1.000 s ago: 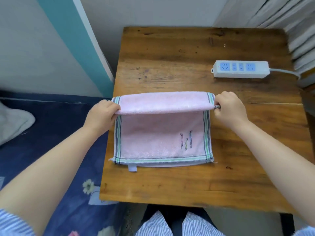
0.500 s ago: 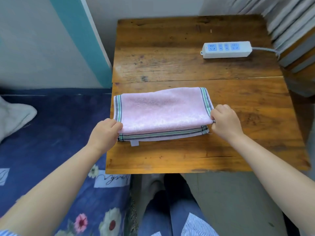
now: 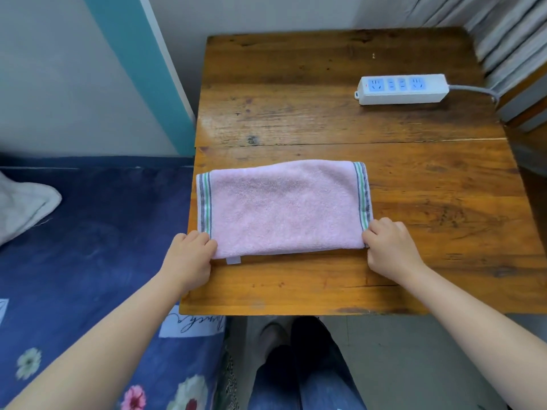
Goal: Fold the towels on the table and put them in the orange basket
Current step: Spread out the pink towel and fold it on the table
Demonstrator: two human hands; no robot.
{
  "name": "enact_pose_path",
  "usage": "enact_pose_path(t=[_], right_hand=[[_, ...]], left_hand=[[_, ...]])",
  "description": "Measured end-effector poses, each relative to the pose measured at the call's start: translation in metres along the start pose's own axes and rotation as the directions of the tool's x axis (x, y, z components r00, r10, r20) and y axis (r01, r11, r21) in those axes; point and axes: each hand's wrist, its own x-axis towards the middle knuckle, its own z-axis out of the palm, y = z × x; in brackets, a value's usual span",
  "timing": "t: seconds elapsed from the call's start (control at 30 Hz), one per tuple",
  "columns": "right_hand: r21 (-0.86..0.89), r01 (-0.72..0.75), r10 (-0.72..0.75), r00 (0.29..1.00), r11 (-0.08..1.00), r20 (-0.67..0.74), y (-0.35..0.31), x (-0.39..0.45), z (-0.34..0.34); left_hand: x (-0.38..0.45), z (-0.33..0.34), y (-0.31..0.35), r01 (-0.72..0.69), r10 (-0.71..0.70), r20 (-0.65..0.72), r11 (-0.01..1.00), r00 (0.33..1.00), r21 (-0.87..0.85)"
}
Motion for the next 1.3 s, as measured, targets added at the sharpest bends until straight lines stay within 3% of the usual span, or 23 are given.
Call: enact_pose_path(t=[0.13, 0.23, 0.33, 0.47, 0.57, 0.73, 0.87, 1.07, 1.17, 1.3], right_hand=[[0.154, -0.048, 0.065, 0.992, 0.987, -0.107, -0.007, 0.035, -0.014], [0.253, -0.035, 0.067, 0.991, 0.967, -0.117, -0.026, 0.080, -0.015], [0.289, -0.033, 0.011, 0.997, 0.957, 0.079, -0.050, 0.114, -0.003], [0.202, -0.003, -0.047, 0.969, 0.979, 0.243, -0.062, 0.136, 0.027], [0.167, 0.000, -0.037, 0.975, 0.986, 0.219, -0.048, 0.134, 0.039], [0.208, -0.280, 0.232, 0.946, 0.937, 0.228, -0.002, 0.128, 0.042], [0.223, -0.406, 0.356, 0.905, 0.886, 0.233, 0.024, 0.119, 0.042], [0.267, -0.451, 0.387, 0.885, 0.852, 0.260, 0.033, 0.097, 0.036], [0.297, -0.499, 0.448, 0.865, 0.814, 0.226, 0.020, 0.076, 0.028], [0.288, -0.619, 0.580, 0.785, 0.731, 0.216, -0.008, 0.052, 0.017]], left_hand=[[0.024, -0.031, 0.009, -0.060, -0.028, -0.372, 0.973, 0.928, -0.224], [0.063, -0.045, 0.034, -0.088, -0.140, -0.474, 0.900, 0.870, -0.428], [0.100, -0.048, 0.060, 0.052, -0.255, -0.266, 0.805, 0.930, -0.592], [0.127, -0.021, 0.065, 0.195, -0.279, -0.128, 0.872, 0.952, -0.450], [0.120, -0.001, 0.050, 0.234, -0.301, -0.105, 0.880, 0.948, -0.414], [0.116, 0.008, 0.021, 0.331, -0.397, -0.045, 0.816, 0.917, -0.474], [0.114, 0.008, 0.015, 0.343, -0.431, -0.043, 0.771, 0.901, -0.537], [0.110, 0.004, 0.007, 0.457, -0.535, 0.035, 0.684, 0.844, -0.569], [0.101, 0.002, 0.002, 0.473, -0.522, 0.049, 0.724, 0.852, -0.502], [0.103, -0.013, 0.018, 0.373, -0.442, -0.078, 0.828, 0.894, -0.419]])
